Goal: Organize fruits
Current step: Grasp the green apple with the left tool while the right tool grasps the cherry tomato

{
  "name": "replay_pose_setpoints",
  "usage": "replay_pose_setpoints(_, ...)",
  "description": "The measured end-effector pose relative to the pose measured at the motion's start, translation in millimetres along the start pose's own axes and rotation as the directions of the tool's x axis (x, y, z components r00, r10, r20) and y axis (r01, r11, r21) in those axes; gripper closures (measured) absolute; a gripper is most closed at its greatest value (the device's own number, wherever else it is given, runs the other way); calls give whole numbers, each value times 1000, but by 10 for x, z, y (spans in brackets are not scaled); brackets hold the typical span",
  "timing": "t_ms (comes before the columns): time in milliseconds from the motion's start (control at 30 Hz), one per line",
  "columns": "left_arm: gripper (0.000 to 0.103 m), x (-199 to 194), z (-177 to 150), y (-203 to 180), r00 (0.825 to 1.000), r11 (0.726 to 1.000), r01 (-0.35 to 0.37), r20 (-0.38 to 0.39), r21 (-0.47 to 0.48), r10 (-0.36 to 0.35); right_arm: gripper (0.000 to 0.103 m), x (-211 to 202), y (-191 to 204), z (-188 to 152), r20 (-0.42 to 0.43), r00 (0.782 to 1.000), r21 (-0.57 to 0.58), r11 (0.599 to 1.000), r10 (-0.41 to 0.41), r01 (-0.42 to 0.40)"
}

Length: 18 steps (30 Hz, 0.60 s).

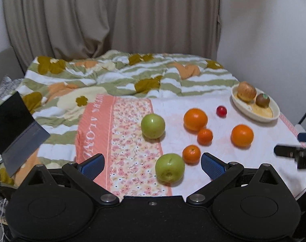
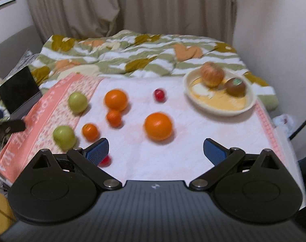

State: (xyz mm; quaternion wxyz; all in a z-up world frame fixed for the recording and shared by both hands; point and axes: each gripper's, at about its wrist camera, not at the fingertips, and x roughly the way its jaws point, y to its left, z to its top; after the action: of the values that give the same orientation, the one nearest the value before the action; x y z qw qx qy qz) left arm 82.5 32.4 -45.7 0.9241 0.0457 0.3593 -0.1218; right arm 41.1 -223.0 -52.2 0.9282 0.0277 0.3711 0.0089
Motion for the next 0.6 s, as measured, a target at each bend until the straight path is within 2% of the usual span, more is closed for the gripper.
replay_pose_setpoints(233,2,456,-44,89,995,998,60,-76,21,-59,0,338,311,-278,-45,997,-50,996,68,-70)
replay_pose_setpoints(533,17,884,-125,-68,983,994,104,-158,37,-97,0,705,561,-425,-87,986,-138,979,140,-151)
replay_pose_setpoints(600,17,944,-135,-91,981,994,107,-167,32,-100,0,744,573,-435,-87,984,-146,975,156,-167)
